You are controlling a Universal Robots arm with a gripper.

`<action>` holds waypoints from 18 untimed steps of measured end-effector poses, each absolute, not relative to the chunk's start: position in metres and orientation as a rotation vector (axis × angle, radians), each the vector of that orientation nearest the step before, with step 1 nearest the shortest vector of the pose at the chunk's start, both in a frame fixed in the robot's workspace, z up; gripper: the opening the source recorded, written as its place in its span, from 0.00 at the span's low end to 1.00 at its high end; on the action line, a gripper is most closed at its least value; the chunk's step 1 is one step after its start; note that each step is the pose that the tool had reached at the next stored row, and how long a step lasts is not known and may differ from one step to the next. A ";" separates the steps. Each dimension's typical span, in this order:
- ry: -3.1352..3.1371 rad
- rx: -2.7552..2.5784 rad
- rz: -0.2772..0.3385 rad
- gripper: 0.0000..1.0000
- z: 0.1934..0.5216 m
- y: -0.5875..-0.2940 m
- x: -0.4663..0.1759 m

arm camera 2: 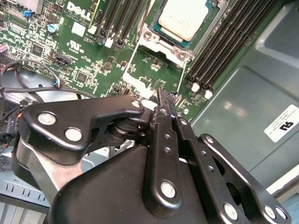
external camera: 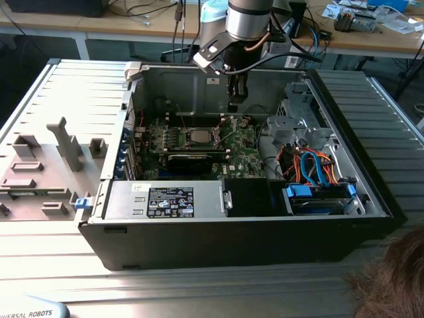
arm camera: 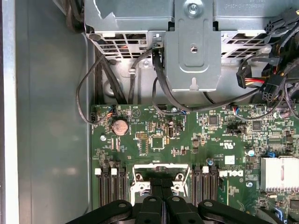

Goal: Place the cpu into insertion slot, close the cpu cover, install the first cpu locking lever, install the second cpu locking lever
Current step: 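Close the cpu cover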

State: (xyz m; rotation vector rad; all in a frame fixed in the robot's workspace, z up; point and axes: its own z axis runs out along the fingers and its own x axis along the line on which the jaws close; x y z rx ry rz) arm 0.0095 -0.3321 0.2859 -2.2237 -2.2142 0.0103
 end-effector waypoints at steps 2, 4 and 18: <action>-2.214 -2.224 0.010 0.11 0.286 -0.332 0.011; -2.214 -2.224 0.010 0.11 0.286 -0.332 0.012; -2.214 -2.224 0.010 0.11 0.286 -0.332 0.019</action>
